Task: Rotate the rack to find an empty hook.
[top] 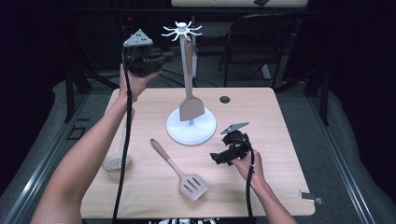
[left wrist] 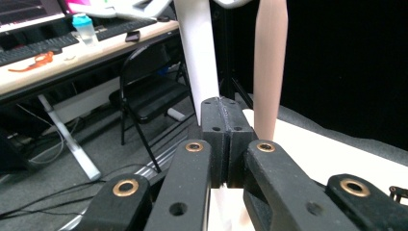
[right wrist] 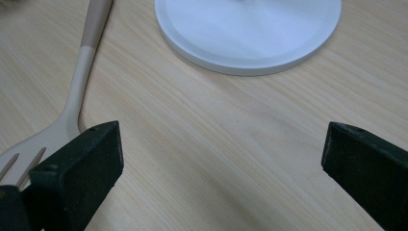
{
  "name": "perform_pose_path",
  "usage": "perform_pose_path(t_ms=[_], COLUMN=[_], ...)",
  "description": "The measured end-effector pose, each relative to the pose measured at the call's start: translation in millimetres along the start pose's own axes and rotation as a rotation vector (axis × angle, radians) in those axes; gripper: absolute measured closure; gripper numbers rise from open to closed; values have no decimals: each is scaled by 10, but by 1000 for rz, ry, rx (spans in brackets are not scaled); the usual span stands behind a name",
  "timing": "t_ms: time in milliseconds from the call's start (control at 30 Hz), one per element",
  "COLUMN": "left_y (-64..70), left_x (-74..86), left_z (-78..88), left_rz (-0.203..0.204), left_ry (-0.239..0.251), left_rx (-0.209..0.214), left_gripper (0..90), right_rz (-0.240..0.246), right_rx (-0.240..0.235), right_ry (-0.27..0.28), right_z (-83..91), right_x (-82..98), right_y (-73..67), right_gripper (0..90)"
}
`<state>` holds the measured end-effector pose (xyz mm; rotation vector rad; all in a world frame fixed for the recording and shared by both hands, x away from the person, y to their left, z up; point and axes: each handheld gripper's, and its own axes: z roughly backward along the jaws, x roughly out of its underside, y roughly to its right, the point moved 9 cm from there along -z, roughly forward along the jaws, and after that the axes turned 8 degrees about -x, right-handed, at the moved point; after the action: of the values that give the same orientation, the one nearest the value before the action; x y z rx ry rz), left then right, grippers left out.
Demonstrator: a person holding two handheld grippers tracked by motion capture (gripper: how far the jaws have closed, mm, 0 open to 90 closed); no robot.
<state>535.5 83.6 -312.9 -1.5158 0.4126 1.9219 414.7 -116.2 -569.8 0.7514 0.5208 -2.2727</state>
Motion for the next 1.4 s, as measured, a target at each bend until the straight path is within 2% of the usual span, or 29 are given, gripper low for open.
perform_pose_path(t_ms=[133,267,300,400,433,567,633,700,767,1200,1400], left_y=[-33,-53,-58,-63,-68,-78,-94,-115,-143,-280,-305], left_x=[-86,-189,-210,-278,-301,-356,-371,-390,-402,-441,-429], left_z=[24,52,62,68,72,78,66,50,31,-69,-77], left_rz=[-14,-2,-11,-16,-16,-22,-25,-16,-7,9,20], left_ry=[6,26,23,28,32,37,34,38,36,23,21], left_rx=[-12,-16,-21,-33,-35,-44,-53,-61,-72,-110,-113], left_gripper=[900,900,900,900,900,900,900,900,900,900,900], right_rz=[4,5,-3,4,14,12,22,14,18,20,28], right_rx=[-1,0,-3,1,-4,-4,-2,-2,7,8,8], right_ry=[-9,-13,2,-3,-20,-8,-25,-6,-22,-18,-29], right_z=[-14,-17,-27,-33,-30,-48,-27,-28,-15,-11,-12], right_x=[9,17,7,-7,0,-9,4,-6,11,23,29], right_y=[5,5,-2,0,0,-21,-13,-15,-1,3,3], right_gripper=[6,6,6,8,9,9,10,11,13,17,18])
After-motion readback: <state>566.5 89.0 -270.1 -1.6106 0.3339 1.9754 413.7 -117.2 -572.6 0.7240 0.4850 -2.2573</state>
